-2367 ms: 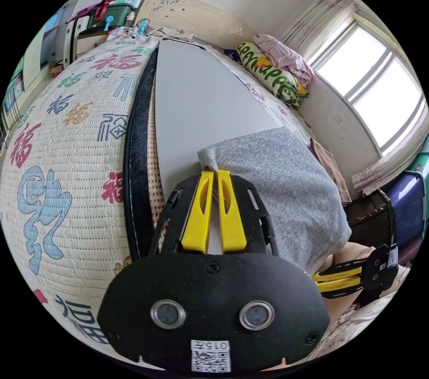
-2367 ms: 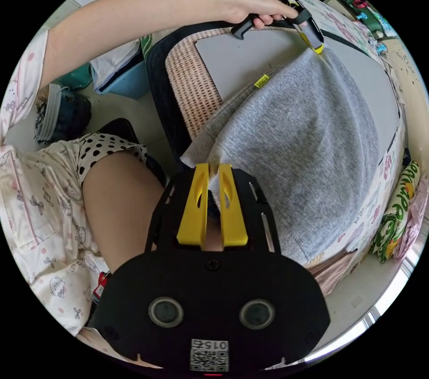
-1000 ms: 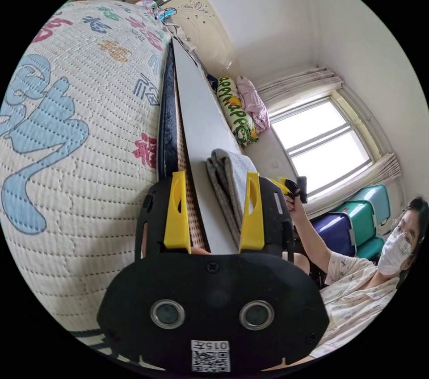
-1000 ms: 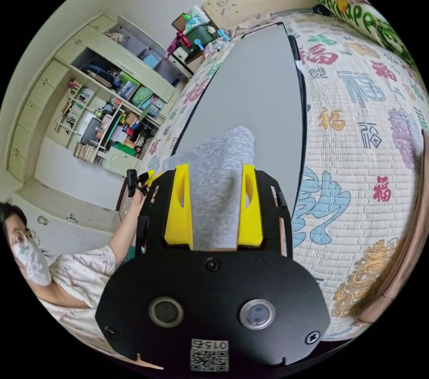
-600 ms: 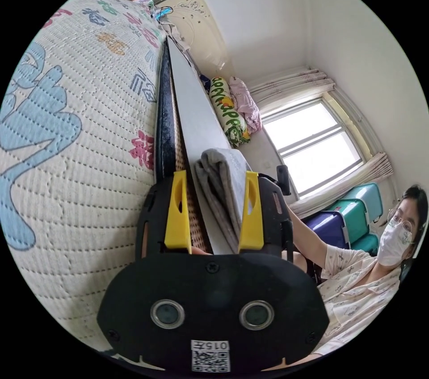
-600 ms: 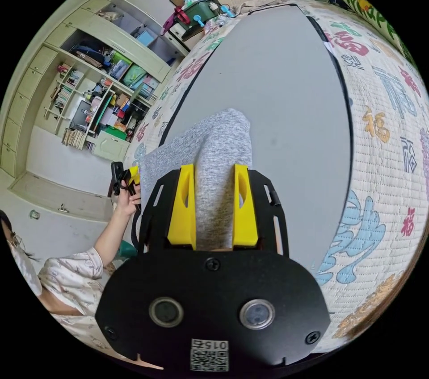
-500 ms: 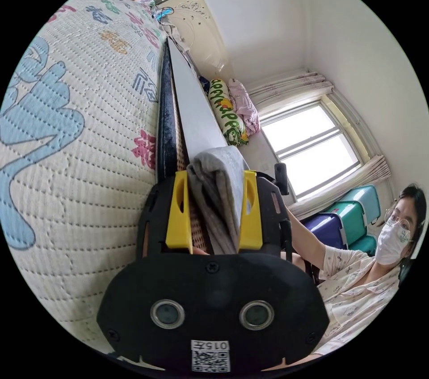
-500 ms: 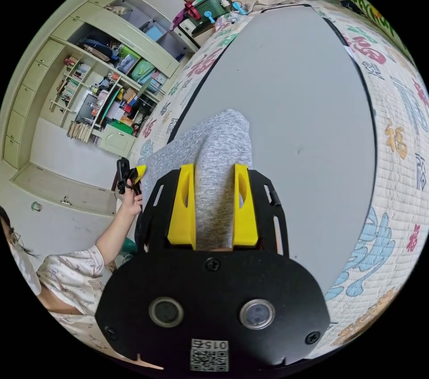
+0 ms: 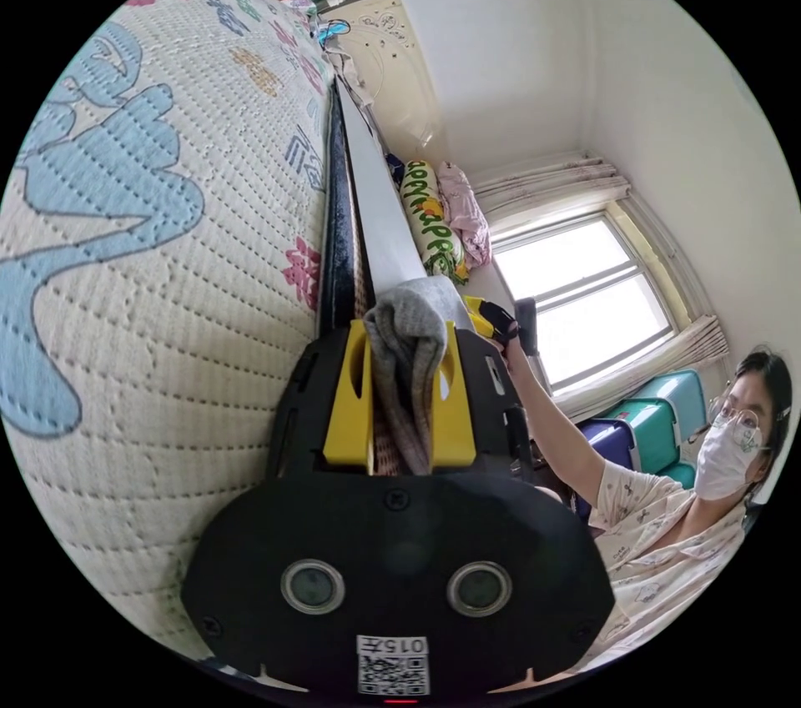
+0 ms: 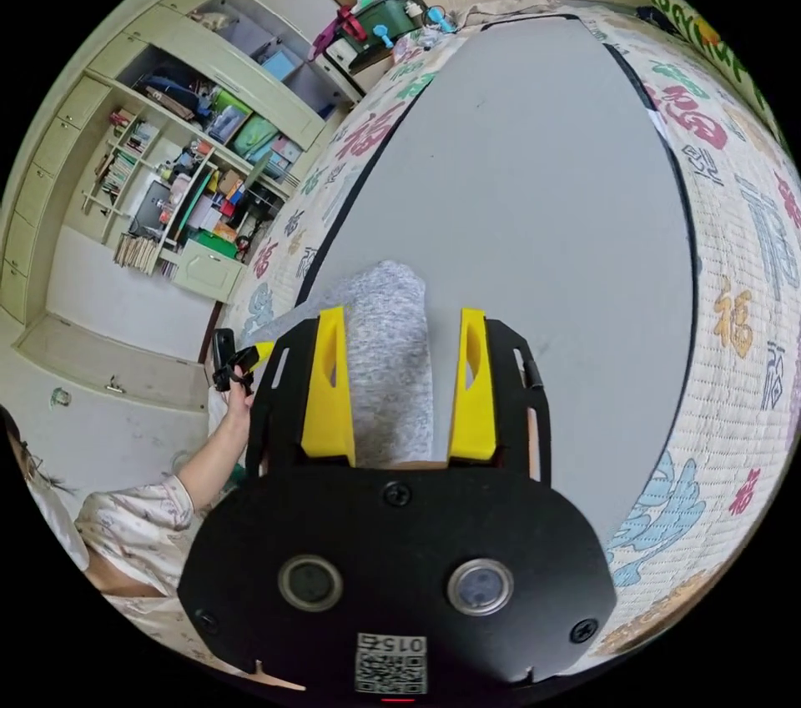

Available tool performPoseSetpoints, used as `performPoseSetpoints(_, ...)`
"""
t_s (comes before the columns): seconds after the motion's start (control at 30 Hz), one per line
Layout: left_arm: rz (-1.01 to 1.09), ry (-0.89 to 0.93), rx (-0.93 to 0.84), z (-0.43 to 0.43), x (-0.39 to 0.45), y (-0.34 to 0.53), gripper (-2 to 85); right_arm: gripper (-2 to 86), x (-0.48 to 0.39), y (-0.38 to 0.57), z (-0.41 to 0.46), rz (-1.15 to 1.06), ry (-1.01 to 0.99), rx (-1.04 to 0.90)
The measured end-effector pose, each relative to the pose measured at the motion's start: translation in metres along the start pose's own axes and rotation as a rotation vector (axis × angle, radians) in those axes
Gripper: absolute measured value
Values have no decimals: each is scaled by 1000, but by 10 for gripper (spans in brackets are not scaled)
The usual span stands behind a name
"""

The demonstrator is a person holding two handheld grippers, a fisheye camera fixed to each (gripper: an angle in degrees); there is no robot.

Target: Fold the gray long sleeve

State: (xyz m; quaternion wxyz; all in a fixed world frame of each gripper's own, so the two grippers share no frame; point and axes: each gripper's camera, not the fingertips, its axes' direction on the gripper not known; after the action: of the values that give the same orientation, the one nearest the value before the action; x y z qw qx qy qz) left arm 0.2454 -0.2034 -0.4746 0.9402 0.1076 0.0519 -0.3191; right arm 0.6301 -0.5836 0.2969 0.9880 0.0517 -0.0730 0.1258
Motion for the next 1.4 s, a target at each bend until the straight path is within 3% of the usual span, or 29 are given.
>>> performPoseSetpoints(0.13, -7, 10, 2, -5, -13, 19, 103, 169, 1, -6, 49, -30, -19, -144)
performPoseSetpoints(0.27, -13, 11, 2, -7, -27, 37, 100, 141, 9, 19, 66, -33, -13, -76)
performPoseSetpoints(0.53, -27, 8, 3, -8, -63, 91, 92, 109, -26, 118, 104, -143, 273, 34)
performPoseSetpoints(0.87, 95, -77, -48, -11, -66, 179, 85, 101, 31, 311, 91, 28, 89, 245)
performPoseSetpoints(1.27, 457, -100, 61, -100, 17, 337, 75, 93, 40, 487, 61, -223, -130, 397)
performPoseSetpoints(1.4, 642, -123, 197, -147, 54, 420, 72, 92, 32, 561, 39, -390, -273, 466)
